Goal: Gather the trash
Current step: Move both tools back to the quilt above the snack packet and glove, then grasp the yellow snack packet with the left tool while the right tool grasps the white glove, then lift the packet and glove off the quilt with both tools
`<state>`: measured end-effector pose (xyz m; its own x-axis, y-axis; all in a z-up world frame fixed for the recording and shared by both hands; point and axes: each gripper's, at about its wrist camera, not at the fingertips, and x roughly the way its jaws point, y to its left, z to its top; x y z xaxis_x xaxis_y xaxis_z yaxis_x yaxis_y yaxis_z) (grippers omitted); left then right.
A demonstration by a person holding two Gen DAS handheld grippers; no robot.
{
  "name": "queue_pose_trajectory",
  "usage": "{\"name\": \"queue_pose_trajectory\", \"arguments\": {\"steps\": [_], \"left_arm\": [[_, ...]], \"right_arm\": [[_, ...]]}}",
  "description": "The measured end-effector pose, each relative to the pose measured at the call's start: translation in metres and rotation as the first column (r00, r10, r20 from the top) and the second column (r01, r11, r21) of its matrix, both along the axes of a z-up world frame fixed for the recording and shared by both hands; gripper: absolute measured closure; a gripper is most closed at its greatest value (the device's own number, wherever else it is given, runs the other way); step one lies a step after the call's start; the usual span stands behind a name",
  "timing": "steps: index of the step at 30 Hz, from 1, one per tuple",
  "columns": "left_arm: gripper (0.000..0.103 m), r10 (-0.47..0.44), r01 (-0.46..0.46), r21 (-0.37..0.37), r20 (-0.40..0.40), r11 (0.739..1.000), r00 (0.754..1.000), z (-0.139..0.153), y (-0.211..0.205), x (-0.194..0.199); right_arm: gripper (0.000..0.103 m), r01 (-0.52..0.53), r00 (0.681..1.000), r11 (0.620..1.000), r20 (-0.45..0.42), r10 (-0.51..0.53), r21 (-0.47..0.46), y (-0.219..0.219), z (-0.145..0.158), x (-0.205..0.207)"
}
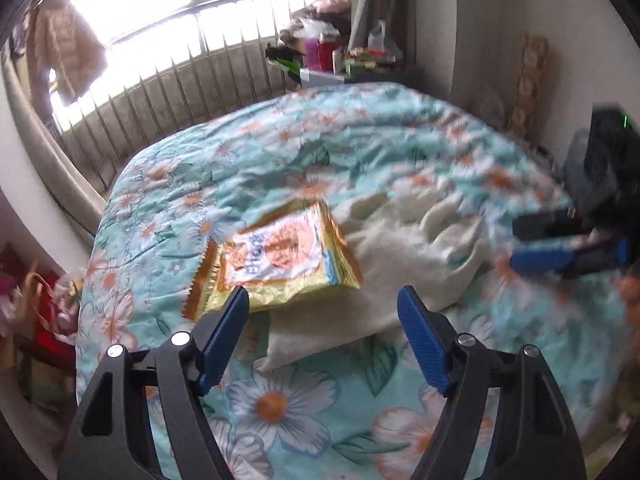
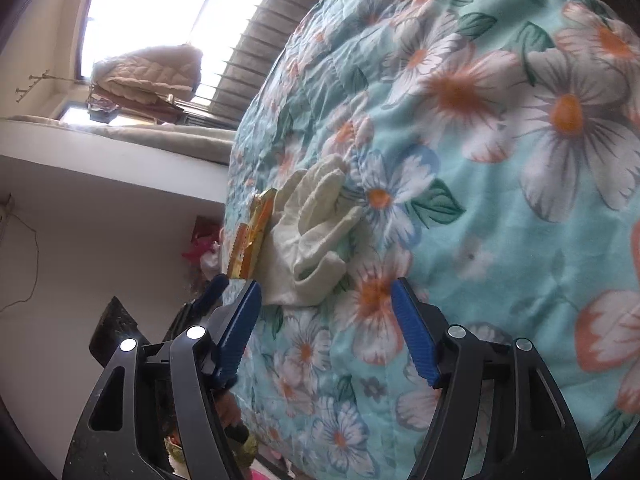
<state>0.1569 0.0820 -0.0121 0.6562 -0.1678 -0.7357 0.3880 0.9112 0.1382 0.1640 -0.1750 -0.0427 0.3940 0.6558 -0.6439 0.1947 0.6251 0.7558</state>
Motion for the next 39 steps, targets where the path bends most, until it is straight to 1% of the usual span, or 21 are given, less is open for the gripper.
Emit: {"name": "queue_pose_trajectory", "arguments": {"steps": [2, 4, 8, 11, 12, 13, 14, 15, 16, 17, 18, 19, 20, 22, 26, 28, 30, 32, 33, 35, 39], "left_arm": [[0.031, 0.021, -0.022, 0.046, 0.022, 0.999, 1.000, -0.009, -0.002, 0.005], [0.035, 0.059, -0.064, 0.090, 0.058, 0.994, 0.997, -0.015, -0.002, 0.008], [0.038, 0.080, -0.090, 0.127, 0.080, 0.988, 0.994, -0.023, 0.000, 0.014], [0.043, 0.080, -0.093, 0.146, 0.094, 0.985, 0.992, -0.023, -0.001, 0.017], [0.048, 0.077, -0.091, 0.146, 0.095, 0.985, 0.992, -0.022, -0.001, 0.019], [0.055, 0.075, -0.088, 0.142, 0.093, 0.986, 0.993, -0.021, -0.001, 0.020], [0.058, 0.073, -0.085, 0.134, 0.087, 0.987, 0.993, -0.021, -0.001, 0.021], [0.061, 0.074, -0.084, 0.128, 0.083, 0.988, 0.994, -0.020, -0.001, 0.021], [0.065, 0.077, -0.087, 0.118, 0.081, 0.989, 0.994, -0.019, -0.001, 0.021], [0.069, 0.079, -0.087, 0.102, 0.075, 0.991, 0.994, -0.018, 0.001, 0.021], [0.072, 0.082, -0.088, 0.088, 0.069, 0.992, 0.994, -0.016, 0.001, 0.021], [0.077, 0.089, -0.093, 0.065, 0.066, 0.993, 0.994, -0.014, 0.002, 0.020], [0.078, 0.091, -0.094, 0.050, 0.065, 0.994, 0.994, -0.011, 0.003, 0.019], [0.086, 0.083, -0.084, 0.009, 0.063, 0.996, 0.995, -0.004, 0.003, 0.015], [0.092, 0.043, -0.040, -0.076, 0.041, 0.996, 0.998, 0.010, -0.002, 0.005], [0.096, 0.015, -0.014, -0.123, 0.009, 0.992, 1.000, 0.013, -0.007, -0.001], [0.096, -0.011, 0.006, -0.170, -0.028, 0.985, 1.000, 0.014, -0.013, -0.008], [0.097, -0.057, 0.038, -0.239, -0.077, 0.970, 0.995, 0.015, -0.022, -0.019], [0.097, -0.075, 0.050, -0.256, -0.090, 0.965, 0.993, 0.015, -0.026, -0.024], [0.097, -0.113, 0.081, -0.274, -0.101, 0.958, 0.989, 0.017, -0.036, -0.035], [0.096, -0.142, 0.114, -0.280, -0.084, 0.953, 0.986, 0.025, -0.049, -0.051]], "right_arm": [[0.040, -0.007, 1.000, 1.000, -0.006, 0.006, -0.009, 0.007, 0.000, 0.007], [0.041, -0.020, 1.000, 1.000, -0.009, 0.019, -0.025, 0.014, 0.000, 0.012], [0.045, -0.046, 0.999, 0.998, -0.002, 0.046, -0.037, 0.021, 0.003, 0.017], [0.050, -0.061, 0.998, 0.996, -0.005, 0.061, -0.058, 0.028, 0.000, 0.022], [0.054, -0.062, 0.998, 0.996, -0.004, 0.062, -0.070, 0.028, -0.001, 0.021], [0.061, -0.063, 0.998, 0.995, -0.001, 0.064, -0.083, 0.029, -0.002, 0.021], [0.071, -0.061, 0.998, 0.993, 0.000, 0.061, -0.105, 0.029, -0.002, 0.022], [0.075, -0.058, 0.998, 0.990, -0.001, 0.058, -0.126, 0.028, -0.002, 0.020], [0.084, -0.056, 0.998, 0.988, -0.001, 0.057, -0.144, 0.028, -0.003, 0.020], [0.089, -0.055, 0.998, 0.987, 0.000, 0.056, -0.152, 0.028, -0.004, 0.020], [0.096, -0.055, 0.998, 0.988, 0.000, 0.056, -0.144, 0.024, -0.005, 0.017], [0.099, -0.053, 0.999, 0.990, 0.001, 0.053, -0.130, 0.020, -0.005, 0.014], [0.100, -0.049, 0.999, 0.992, 0.003, 0.050, -0.117, 0.016, -0.004, 0.010], [0.100, -0.046, 0.999, 0.993, 0.013, 0.048, -0.106, 0.007, -0.002, 0.002], [0.101, -0.040, 0.999, 0.997, 0.024, 0.042, -0.065, -0.010, 0.002, -0.018], [0.101, -0.021, 0.999, 0.998, 0.027, 0.022, -0.060, -0.025, 0.007, -0.033], [0.101, 0.005, 0.999, 0.998, 0.039, -0.003, -0.059, -0.039, 0.013, -0.045], [0.101, 0.043, 0.998, 0.997, 0.057, -0.039, -0.062, -0.057, 0.023, -0.061], [0.101, 0.060, 0.996, 0.996, 0.066, -0.056, -0.069, -0.066, 0.027, -0.069], [0.101, 0.099, 0.993, 0.990, 0.075, -0.092, -0.100, -0.086, 0.036, -0.087], [0.101, 0.171, 0.985, 0.973, 0.065, -0.162, -0.154, -0.120, 0.044, -0.117]]}}
